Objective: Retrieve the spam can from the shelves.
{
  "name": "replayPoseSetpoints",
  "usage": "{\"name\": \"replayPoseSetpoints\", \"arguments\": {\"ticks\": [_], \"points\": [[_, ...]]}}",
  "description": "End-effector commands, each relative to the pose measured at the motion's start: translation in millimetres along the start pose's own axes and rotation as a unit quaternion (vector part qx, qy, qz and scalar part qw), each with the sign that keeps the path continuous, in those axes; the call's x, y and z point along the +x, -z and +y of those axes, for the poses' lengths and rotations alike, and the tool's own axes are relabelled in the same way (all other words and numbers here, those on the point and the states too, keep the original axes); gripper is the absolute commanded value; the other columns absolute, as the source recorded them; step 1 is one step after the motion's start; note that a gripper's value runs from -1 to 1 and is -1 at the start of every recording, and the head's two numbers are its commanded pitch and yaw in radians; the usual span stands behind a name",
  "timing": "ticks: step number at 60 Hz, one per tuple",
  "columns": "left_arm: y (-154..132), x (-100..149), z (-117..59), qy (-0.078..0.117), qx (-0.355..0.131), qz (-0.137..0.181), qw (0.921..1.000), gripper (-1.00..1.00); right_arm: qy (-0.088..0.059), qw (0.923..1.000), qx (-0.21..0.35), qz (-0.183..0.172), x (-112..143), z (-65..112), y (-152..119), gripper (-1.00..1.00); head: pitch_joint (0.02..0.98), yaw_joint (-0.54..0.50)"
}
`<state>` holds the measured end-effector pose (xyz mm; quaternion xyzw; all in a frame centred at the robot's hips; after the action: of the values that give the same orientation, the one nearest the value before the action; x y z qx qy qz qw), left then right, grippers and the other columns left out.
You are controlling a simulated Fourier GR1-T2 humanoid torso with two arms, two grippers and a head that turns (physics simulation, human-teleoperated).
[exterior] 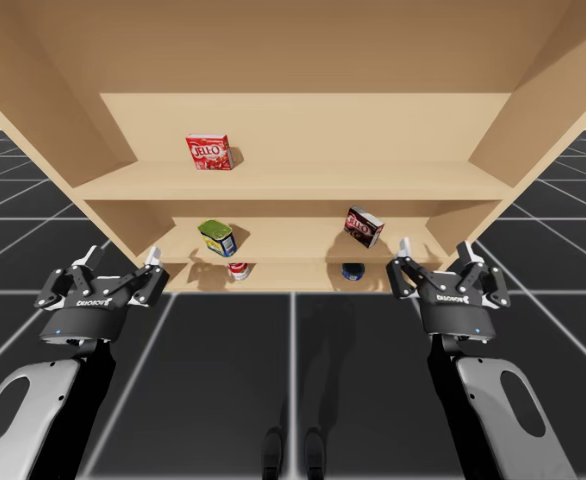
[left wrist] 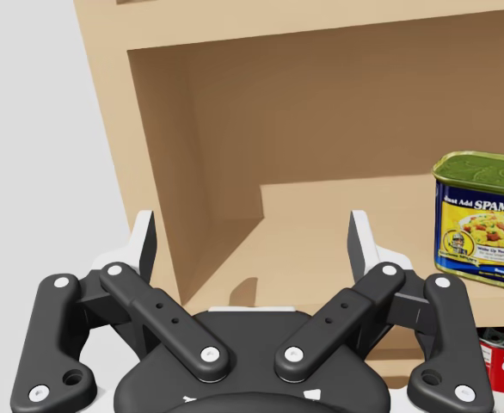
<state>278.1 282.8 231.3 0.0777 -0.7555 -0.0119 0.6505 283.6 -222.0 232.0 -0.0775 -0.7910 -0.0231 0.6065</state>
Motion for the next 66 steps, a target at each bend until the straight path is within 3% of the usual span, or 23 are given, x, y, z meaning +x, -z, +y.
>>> {"name": "replayPoseSetpoints", "arguments": {"ticks": [1, 3, 5, 7, 17, 29, 48, 66], "points": [[0.0, 0.0, 0.3, 0.000, 0.000, 0.000, 1.0000, -1.00, 0.034, 0.9992, -0.021, -0.004, 0.0, -0.4, -0.2, -1.00, 0.063, -0.02], [0.0, 0.0, 0.2, 0.000, 0.000, 0.000, 1.0000, -1.00, 0.026, 0.9996, -0.007, -0.003, 0.7, -1.3, 0.0, -1.00, 0.063, -0.01], [0.0, -0.1, 0.1, 0.000, 0.000, 0.000, 1.0000, -1.00, 0.030, 0.9995, -0.001, -0.002, 0.7, -2.6, 0.8, -1.00, 0.065, -0.01], [0.0, -0.1, 0.1, 0.000, 0.000, 0.001, 1.0000, -1.00, 0.024, 0.9997, -0.005, 0.000, 0.9, -3.3, 1.9, -1.00, 0.070, -0.01], [-0.1, -0.1, 0.1, 0.000, 0.001, 0.001, 1.0000, -1.00, 0.021, 0.9998, -0.003, 0.003, 0.2, -3.5, 2.4, -1.00, 0.124, -0.01], [-0.1, 0.0, -0.2, 0.000, 0.000, 0.000, 1.0000, -1.00, 0.019, 0.9998, -0.006, 0.003, -0.1, -3.9, 2.5, -1.00, 0.279, 0.00], [-0.1, 0.1, -0.9, -0.001, -0.003, -0.002, 1.0000, -1.00, 0.008, 0.9999, 0.003, 0.009, -2.6, 1.2, 0.9, -1.00, 0.548, 0.23], [-3.5, 2.8, -9.3, -0.013, -0.019, -0.004, 0.9997, -1.00, 0.007, 0.9999, 0.006, 0.012, -4.4, 3.3, 1.3, -1.00, 0.582, 0.29]]}}
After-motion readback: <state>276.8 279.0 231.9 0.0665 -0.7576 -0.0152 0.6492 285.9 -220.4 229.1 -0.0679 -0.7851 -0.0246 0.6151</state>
